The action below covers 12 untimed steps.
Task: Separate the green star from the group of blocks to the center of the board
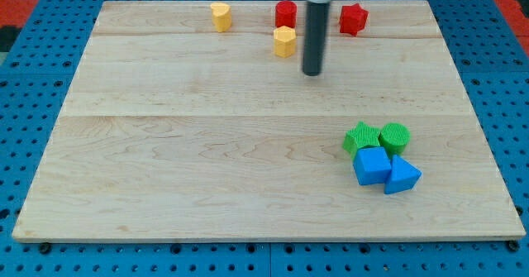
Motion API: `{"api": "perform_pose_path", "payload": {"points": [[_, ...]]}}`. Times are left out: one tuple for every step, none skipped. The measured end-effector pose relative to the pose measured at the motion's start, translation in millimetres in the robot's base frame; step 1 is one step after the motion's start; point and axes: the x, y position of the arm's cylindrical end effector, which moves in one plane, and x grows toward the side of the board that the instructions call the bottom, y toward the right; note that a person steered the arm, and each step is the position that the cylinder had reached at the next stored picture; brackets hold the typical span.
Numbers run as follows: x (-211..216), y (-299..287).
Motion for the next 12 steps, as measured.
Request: {"api": "perform_pose_path", "payload": {"points": [[39.9, 52.2], [74.3, 95.6], [95.3, 101.0], [116.6, 85.2], [139.4, 68.9], [137.0, 40.8], [127.6, 10.7], [123.6, -21.0], [123.6, -32.8], [137.2, -34.9], [153.1, -40.2], [160.0, -55.3]]}}
